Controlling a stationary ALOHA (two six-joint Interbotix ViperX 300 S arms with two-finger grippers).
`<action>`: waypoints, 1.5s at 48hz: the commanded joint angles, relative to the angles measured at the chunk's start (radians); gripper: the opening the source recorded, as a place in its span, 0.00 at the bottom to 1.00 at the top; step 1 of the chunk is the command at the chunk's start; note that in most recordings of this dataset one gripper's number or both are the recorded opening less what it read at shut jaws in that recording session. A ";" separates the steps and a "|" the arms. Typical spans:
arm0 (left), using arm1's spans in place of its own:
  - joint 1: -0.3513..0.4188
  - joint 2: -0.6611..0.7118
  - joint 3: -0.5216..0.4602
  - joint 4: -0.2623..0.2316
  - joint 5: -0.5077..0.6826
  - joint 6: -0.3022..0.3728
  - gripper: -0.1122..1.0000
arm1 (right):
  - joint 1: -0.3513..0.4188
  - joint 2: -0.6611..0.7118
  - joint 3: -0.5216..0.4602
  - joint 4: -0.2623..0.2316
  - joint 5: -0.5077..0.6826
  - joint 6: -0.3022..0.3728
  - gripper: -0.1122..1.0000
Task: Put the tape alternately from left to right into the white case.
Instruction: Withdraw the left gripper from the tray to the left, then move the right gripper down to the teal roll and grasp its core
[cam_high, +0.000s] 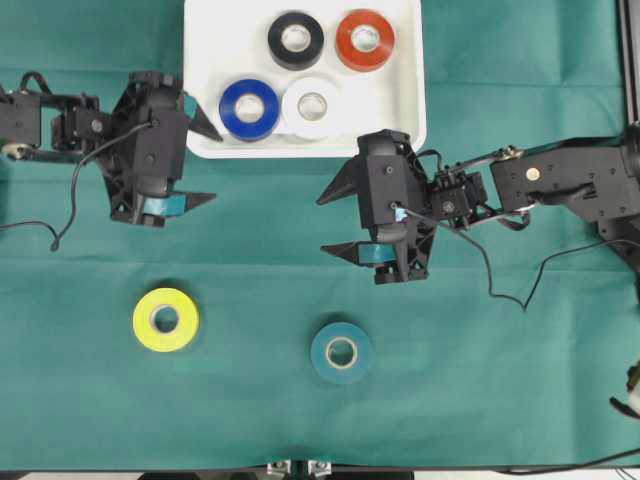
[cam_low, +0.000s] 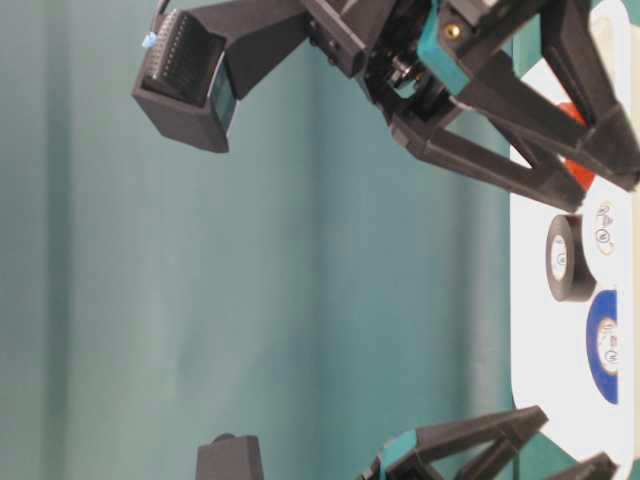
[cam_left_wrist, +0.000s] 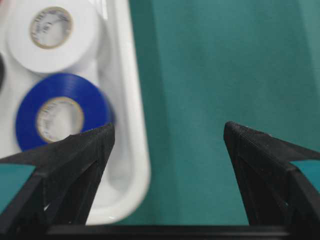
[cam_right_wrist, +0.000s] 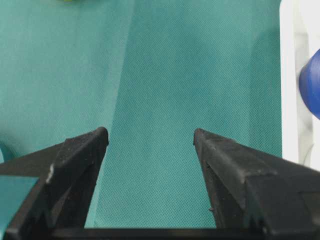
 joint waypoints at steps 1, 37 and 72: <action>-0.023 -0.021 -0.011 0.000 0.006 -0.015 0.76 | 0.003 -0.014 -0.014 -0.002 -0.005 -0.002 0.79; -0.092 -0.021 -0.002 0.000 0.018 -0.106 0.76 | 0.055 -0.014 -0.011 0.000 -0.005 0.018 0.79; -0.092 -0.015 -0.011 -0.002 0.018 -0.109 0.76 | 0.250 0.052 -0.031 0.003 0.028 0.155 0.79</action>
